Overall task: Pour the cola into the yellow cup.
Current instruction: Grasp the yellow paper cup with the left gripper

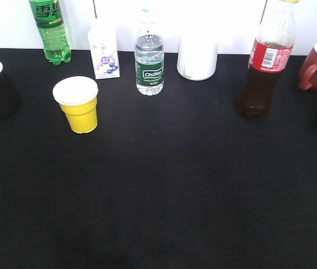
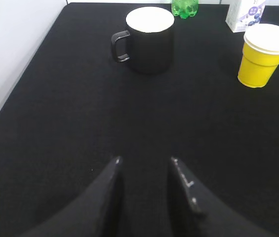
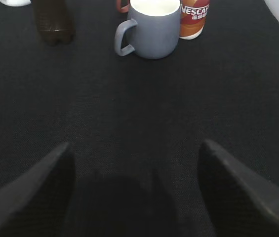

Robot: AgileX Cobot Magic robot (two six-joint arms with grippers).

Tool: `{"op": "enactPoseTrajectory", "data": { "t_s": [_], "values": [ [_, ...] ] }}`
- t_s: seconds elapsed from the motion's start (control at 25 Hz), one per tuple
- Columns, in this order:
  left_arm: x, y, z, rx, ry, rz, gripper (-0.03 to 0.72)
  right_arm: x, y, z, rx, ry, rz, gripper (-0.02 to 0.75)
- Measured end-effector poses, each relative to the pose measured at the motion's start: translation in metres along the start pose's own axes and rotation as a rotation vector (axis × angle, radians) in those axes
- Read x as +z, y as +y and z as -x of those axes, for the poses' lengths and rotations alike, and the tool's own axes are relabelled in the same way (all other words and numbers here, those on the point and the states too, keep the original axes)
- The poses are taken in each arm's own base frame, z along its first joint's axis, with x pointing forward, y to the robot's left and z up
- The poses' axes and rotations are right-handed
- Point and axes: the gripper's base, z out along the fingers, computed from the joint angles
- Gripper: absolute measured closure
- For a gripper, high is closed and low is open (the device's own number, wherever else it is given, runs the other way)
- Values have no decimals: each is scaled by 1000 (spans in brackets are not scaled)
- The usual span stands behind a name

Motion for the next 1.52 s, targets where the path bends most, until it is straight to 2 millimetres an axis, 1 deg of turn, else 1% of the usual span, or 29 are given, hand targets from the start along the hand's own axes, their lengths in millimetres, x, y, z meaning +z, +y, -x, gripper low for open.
{"op": "enactPoseTrajectory", "data": {
  "t_s": [0.56,0.6,0.64,0.72,0.76,0.84,0.92,1.0,1.08,1.12,1.16,1.24,1.28,1.32,1.4,1.48,1.52],
  "values": [
    [0,0,1,0,-2,0,454,0,0,0,0,0,0,153],
    [1,-1,8,1,-11,-1,440,0,0,0,0,0,0,153],
    [1,-1,20,11,-49,-5,405,0,0,0,0,0,0,153],
    [7,-4,51,59,-105,-9,295,0,0,0,0,0,0,153],
    [15,-6,68,73,-129,-15,260,0,0,0,0,0,0,153],
    [34,-11,98,67,-235,-51,237,0,0,0,0,0,0,153],
    [58,-16,121,38,-331,-79,233,0,0,0,0,0,0,153],
    [87,-17,135,22,-357,-78,232,0,0,0,0,0,0,153],
    [113,-22,140,7,-364,-97,232,0,0,0,0,0,0,153],
    [125,-30,138,4,-362,-140,232,0,0,0,0,0,0,153],
    [141,-44,131,4,-332,-206,231,0,0,0,0,0,0,153],
    [159,-70,112,35,-293,-319,229,0,0,0,0,0,0,153],
    [168,-78,102,26,-278,-345,229,0,0,0,0,0,0,153],
    [180,-83,88,26,-239,-353,229,0,0,0,0,0,0,153],
    [198,-87,57,12,-154,-341,228,0,0,0,0,0,0,153],
    [208,-88,25,4,-110,-328,228,0,0,0,0,0,0,153],
    [211,-91,12,22,-112,-333,228,0,0,0,1,0,0,153]
  ]
}}
